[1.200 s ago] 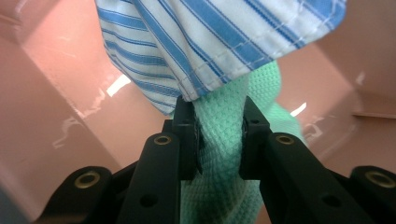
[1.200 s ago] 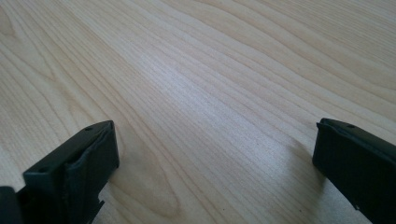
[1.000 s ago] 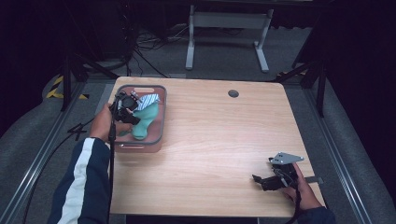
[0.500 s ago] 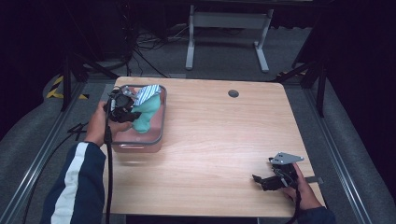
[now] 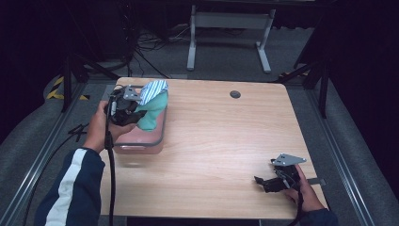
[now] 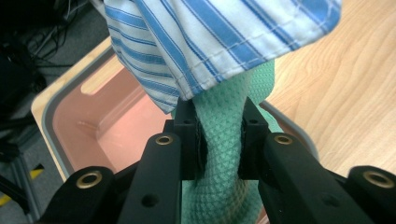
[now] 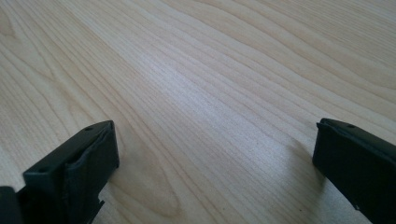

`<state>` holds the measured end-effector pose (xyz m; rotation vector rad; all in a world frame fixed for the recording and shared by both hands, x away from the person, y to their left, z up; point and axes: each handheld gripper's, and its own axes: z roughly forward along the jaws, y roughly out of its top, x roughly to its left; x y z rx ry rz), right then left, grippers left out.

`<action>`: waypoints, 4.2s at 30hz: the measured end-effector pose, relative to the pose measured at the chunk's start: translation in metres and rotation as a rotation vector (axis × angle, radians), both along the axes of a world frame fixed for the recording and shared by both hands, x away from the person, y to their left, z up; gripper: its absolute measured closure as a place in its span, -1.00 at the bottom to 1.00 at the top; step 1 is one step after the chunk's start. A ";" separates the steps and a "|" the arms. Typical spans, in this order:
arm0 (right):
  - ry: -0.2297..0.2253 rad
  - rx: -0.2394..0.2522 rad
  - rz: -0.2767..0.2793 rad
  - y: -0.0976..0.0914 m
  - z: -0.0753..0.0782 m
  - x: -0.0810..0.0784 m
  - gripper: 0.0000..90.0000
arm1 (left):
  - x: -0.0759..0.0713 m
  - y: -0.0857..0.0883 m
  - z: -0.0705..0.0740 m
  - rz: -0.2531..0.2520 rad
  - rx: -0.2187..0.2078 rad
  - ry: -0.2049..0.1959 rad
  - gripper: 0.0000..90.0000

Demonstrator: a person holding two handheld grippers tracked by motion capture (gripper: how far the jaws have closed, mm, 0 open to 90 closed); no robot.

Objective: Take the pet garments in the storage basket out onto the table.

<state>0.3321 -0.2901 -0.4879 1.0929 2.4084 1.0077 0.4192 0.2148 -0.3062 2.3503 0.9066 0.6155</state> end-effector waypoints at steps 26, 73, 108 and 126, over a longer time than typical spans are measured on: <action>0.001 0.001 0.000 0.000 0.000 0.000 -0.99 | -0.010 -0.079 0.003 -0.224 0.032 0.028 0.67; 0.000 0.000 0.000 0.000 0.000 0.000 -0.99 | 0.023 -0.188 -0.136 -0.337 0.041 0.327 0.64; 0.000 -0.001 0.000 0.000 0.000 0.000 -0.99 | 0.004 -0.176 -0.112 -0.324 0.065 0.246 -0.36; 0.000 0.000 0.000 0.000 0.000 0.000 -0.99 | -0.020 -0.147 -0.096 -0.385 0.083 0.190 -0.52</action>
